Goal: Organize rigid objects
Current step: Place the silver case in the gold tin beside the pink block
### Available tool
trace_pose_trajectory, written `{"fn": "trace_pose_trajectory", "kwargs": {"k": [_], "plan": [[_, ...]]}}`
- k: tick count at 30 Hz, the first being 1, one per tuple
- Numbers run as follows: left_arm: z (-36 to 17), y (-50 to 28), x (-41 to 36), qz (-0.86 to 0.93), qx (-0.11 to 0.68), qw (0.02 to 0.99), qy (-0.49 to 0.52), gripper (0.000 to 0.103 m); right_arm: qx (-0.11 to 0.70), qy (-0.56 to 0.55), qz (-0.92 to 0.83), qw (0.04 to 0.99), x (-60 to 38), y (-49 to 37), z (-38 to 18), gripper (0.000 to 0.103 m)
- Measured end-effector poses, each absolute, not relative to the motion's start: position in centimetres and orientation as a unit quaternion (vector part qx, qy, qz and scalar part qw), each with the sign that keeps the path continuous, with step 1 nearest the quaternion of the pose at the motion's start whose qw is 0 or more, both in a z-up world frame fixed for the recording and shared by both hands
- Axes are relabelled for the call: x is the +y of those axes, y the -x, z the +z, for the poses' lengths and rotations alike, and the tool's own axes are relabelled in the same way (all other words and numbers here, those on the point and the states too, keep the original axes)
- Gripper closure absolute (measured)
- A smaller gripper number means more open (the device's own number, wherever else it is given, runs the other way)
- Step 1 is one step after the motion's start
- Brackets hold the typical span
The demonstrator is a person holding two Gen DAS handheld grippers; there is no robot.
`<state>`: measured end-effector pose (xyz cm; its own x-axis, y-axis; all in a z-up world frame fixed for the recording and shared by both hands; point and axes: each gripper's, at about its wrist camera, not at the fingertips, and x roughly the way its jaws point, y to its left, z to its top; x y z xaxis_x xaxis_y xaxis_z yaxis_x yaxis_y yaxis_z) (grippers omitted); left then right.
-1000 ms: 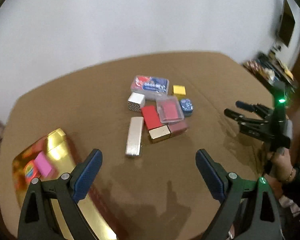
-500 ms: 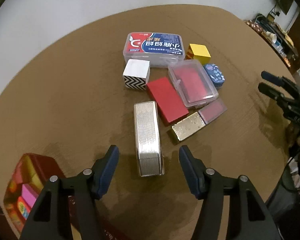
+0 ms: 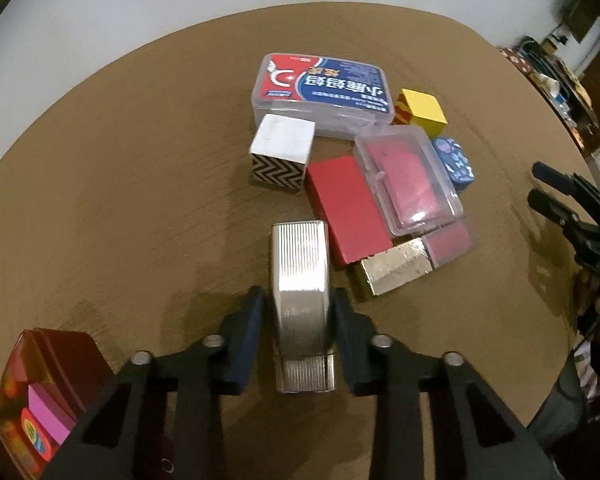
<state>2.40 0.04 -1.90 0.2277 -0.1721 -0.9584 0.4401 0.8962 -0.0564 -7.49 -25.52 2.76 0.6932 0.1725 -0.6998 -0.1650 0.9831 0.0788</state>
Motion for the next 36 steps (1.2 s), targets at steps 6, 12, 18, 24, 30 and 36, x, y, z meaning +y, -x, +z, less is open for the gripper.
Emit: {"fn": "trace_pose_trajectory", "kwargs": {"k": [6,12,18,24,30,36], "plan": [[-0.8,-0.7,-0.6,-0.141,0.576,0.800,-0.094,0.078,0.385,-0.005,0.092,0.918,-25.4,7.6,2.6,0.037],[5.1,5.5,1.3,-0.094,0.528,0.844,-0.010,0.078,0.387,-0.006,0.091,0.918,-25.3,7.5,2.4,0.037],[8.0,8.6,8.3,0.000,0.534,0.845,0.021,0.077,0.391,-0.001,0.088,0.916,-25.1,7.5,2.3,0.037],[6.8,7.2,13.8,0.030,0.553,0.828,0.086,0.078,0.397,0.006,0.084,0.914,-25.0,7.1,2.1,0.037],[3.6,3.9,13.8,0.052,0.562,0.817,0.118,0.077,0.404,0.011,0.083,0.911,-24.7,6.7,1.8,0.037],[1.0,1.1,13.2,0.073,0.577,0.804,0.123,0.077,0.407,0.011,0.089,0.909,-24.4,6.6,1.6,0.037]]}}
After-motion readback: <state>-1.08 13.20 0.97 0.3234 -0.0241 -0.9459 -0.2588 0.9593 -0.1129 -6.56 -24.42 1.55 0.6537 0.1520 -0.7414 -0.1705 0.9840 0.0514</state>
